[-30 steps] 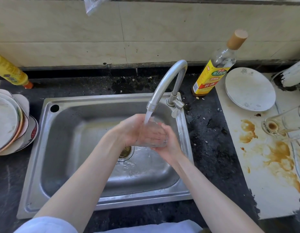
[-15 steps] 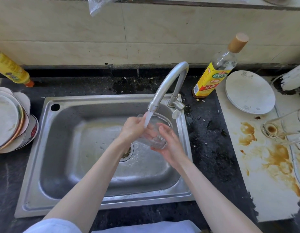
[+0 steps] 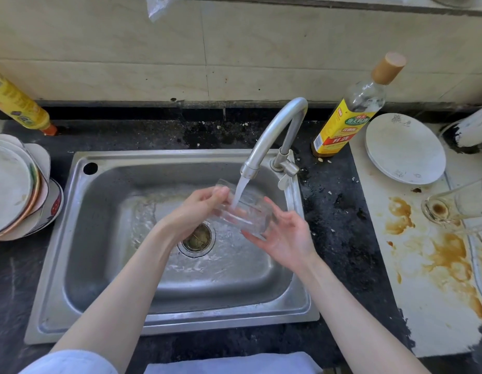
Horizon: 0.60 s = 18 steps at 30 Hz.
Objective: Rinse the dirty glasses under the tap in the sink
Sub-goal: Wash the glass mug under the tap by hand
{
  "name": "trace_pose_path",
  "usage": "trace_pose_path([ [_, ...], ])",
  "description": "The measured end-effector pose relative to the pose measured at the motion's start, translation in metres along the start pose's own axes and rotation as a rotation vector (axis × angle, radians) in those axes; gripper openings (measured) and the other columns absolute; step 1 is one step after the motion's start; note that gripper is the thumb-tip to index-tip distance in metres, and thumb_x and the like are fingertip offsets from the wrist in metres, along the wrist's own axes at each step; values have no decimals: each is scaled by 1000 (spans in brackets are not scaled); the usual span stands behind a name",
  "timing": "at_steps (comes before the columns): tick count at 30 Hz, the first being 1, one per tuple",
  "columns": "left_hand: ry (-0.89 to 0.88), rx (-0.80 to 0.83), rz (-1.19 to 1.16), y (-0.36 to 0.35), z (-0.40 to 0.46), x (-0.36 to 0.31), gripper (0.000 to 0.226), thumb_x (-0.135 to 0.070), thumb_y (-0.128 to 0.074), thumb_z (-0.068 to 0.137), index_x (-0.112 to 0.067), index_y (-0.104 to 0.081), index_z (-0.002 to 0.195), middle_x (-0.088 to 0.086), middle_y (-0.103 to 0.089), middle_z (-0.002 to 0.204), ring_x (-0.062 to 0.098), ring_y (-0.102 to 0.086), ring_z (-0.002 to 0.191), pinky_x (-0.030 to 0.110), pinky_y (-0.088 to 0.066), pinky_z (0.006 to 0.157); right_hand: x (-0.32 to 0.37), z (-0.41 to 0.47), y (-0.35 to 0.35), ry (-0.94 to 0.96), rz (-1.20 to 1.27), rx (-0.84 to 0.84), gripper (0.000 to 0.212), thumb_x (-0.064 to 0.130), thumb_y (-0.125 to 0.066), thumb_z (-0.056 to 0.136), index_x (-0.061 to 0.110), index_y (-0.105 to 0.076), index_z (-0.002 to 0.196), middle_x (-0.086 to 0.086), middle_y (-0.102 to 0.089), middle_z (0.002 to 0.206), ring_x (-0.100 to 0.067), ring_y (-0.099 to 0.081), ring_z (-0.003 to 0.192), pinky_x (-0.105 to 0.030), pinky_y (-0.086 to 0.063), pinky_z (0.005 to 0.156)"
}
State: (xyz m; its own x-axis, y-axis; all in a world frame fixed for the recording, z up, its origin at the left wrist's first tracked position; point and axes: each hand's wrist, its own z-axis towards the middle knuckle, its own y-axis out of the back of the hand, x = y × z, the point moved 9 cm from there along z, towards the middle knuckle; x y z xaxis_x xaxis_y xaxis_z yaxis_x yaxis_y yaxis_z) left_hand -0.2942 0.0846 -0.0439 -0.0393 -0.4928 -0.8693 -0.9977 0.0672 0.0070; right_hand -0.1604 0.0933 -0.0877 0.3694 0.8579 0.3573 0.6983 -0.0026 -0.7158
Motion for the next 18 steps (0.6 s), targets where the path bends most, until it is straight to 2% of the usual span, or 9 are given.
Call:
trace_pose_path([
  [2,-37,63,-5,-8,-5,-4,36,-32,-44,94,-2,-63,100,7,-72,99,18,-66,98,28,-48,86,-5,3,3,-74,-111,-96,50,45,-48,88,10,-59,122,-19,-62,121,-35,-63,101,-42,-54,80],
  [4,-45,80,-17,-12,-7,-5,31,-28,-47,93,-5,-65,99,8,-72,100,19,-66,95,28,-49,80,-1,2,-2,-83,-222,-123,54,55,-46,87,8,-69,103,-20,-68,107,-35,-64,91,-40,-49,81],
  [6,-21,56,-22,-12,-6,-5,35,-31,-42,96,-7,-66,96,8,-73,96,17,-68,92,28,-48,85,7,2,-7,-18,-338,-103,50,49,-50,86,8,-64,109,-20,-67,112,-33,-64,91,-32,-51,69],
  [8,18,-153,-53,-1,1,-2,46,-38,-38,98,-8,-65,77,5,-73,74,11,-68,70,19,-49,73,13,2,-12,117,-447,-70,43,38,-61,84,12,-56,118,-16,-56,130,-27,-64,97,-32,-55,63],
  [10,70,-501,-75,21,1,5,50,-40,-42,97,-9,-53,59,0,-61,46,5,-54,43,15,-44,50,16,1,-21,237,-745,-53,47,40,-68,80,26,-56,123,0,-49,139,-21,-55,116,-42,-53,83],
  [12,62,-684,-55,31,-5,7,48,-36,-46,94,-11,-45,53,-2,-51,36,5,-44,33,20,-38,45,18,1,-33,291,-1082,-64,51,49,-61,82,32,-51,129,10,-45,141,-8,-43,127,-37,-36,105],
  [14,-18,-655,26,26,-5,-2,48,-31,-49,92,-14,-40,48,-3,-47,37,8,-45,33,22,-36,45,14,11,-35,199,-1225,-100,56,58,-43,89,25,-48,135,5,-45,143,-4,-39,126,-28,-28,108],
  [16,-109,-568,137,15,-4,-14,53,-27,-54,91,-20,-36,42,-5,-44,33,13,-46,37,23,-33,44,6,22,-34,81,-1161,-72,73,74,-25,85,27,-50,135,0,-48,141,-11,-43,130,-36,-29,112],
  [18,-166,-526,180,11,-4,-20,51,-26,-57,90,-17,-41,43,-7,-43,33,15,-45,39,24,-33,44,-1,28,-34,-5,-1027,-23,72,75,-19,85,30,-54,130,0,-58,132,-15,-51,125,-42,-35,110],
])
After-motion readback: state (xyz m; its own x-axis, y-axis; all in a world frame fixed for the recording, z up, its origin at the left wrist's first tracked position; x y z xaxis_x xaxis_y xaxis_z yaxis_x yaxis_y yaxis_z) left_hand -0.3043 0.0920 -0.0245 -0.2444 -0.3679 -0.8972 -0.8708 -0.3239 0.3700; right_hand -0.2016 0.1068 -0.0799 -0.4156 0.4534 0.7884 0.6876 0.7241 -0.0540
